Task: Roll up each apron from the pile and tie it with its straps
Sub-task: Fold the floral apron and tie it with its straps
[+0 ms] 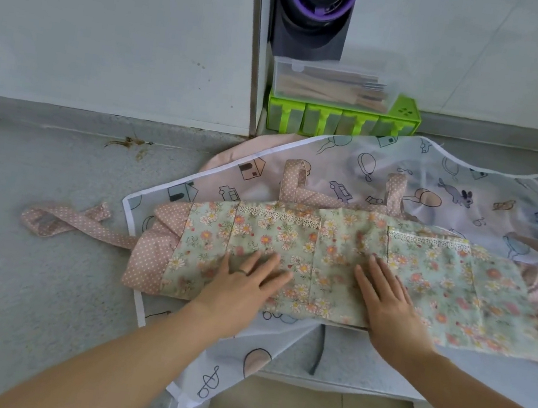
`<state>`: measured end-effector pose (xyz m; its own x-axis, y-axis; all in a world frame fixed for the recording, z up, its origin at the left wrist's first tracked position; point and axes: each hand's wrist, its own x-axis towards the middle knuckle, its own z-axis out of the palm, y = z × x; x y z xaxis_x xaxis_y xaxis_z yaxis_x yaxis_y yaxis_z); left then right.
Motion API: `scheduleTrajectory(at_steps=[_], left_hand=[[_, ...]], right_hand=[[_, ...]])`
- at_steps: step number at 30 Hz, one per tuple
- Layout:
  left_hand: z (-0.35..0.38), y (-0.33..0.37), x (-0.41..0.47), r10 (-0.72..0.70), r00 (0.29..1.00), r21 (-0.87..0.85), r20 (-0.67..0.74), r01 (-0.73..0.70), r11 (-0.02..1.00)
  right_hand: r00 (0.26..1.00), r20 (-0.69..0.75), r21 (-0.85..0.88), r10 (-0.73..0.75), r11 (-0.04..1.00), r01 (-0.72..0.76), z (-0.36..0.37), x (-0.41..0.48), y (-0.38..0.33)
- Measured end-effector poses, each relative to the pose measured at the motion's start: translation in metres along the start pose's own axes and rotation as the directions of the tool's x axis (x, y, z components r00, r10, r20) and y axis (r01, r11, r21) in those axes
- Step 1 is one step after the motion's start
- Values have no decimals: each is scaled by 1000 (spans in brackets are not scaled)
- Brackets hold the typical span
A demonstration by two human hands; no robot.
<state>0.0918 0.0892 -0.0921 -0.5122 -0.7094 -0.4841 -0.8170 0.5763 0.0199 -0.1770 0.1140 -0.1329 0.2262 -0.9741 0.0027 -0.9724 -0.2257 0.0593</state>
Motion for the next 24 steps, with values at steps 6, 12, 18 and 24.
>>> scheduleTrajectory(at_steps=[6, 12, 18, 24], left_hand=[[-31, -20, 0, 102, 975, -266, 197, -46, 963], [-84, -36, 13, -55, 890, -256, 452, 188, 948], [-57, -43, 52, -301, 948, -65, 102, 308, 949], [-8, -53, 48, -407, 846, -219, -344, 349, 911]], right_hand=[[841, 541, 33, -29, 999, 13, -59, 5, 6], [548, 836, 72, -25, 995, -63, -107, 65, 36], [789, 578, -96, 207, 978, -186, -54, 84, 41], [908, 333, 97, 254, 949, -301, -41, 53, 63]])
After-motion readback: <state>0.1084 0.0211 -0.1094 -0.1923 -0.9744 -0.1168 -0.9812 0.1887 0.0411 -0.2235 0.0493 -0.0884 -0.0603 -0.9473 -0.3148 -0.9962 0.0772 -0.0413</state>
